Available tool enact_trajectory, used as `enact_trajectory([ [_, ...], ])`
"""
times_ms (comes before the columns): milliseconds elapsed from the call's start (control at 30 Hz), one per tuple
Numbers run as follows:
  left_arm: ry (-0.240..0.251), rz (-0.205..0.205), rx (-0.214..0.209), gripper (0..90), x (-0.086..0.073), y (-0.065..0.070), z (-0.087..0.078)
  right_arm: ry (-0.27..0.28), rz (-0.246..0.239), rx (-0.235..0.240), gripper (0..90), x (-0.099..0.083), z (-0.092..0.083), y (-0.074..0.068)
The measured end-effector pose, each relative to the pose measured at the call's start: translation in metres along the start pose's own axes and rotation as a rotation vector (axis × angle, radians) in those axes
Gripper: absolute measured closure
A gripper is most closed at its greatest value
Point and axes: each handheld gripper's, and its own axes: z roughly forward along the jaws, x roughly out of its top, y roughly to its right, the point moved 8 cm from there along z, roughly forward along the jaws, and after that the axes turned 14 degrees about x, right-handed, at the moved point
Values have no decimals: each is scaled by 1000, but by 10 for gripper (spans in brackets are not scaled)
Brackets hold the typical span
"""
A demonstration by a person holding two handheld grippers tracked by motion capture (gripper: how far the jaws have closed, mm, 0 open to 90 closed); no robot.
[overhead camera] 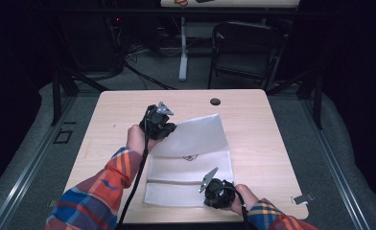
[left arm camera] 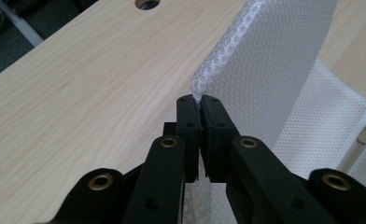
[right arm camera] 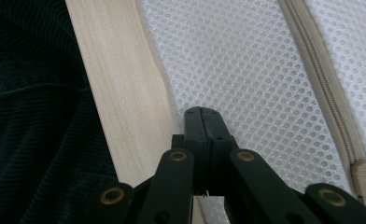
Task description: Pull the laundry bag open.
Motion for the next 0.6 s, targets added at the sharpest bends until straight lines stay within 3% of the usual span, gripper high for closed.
enact_trajectory([
  [400,2,-11,51,867,10,-18,12,-3,-6,25,900,0,2,-5],
  [433,3,-14,55,867,11,-19,13,22,5,35,900,1,4,-6],
  [533,2,-19,69,866,14,-22,19,-14,-15,21,900,1,2,-5],
  [600,3,-23,77,865,17,-22,24,-1,-7,30,900,1,3,-7],
])
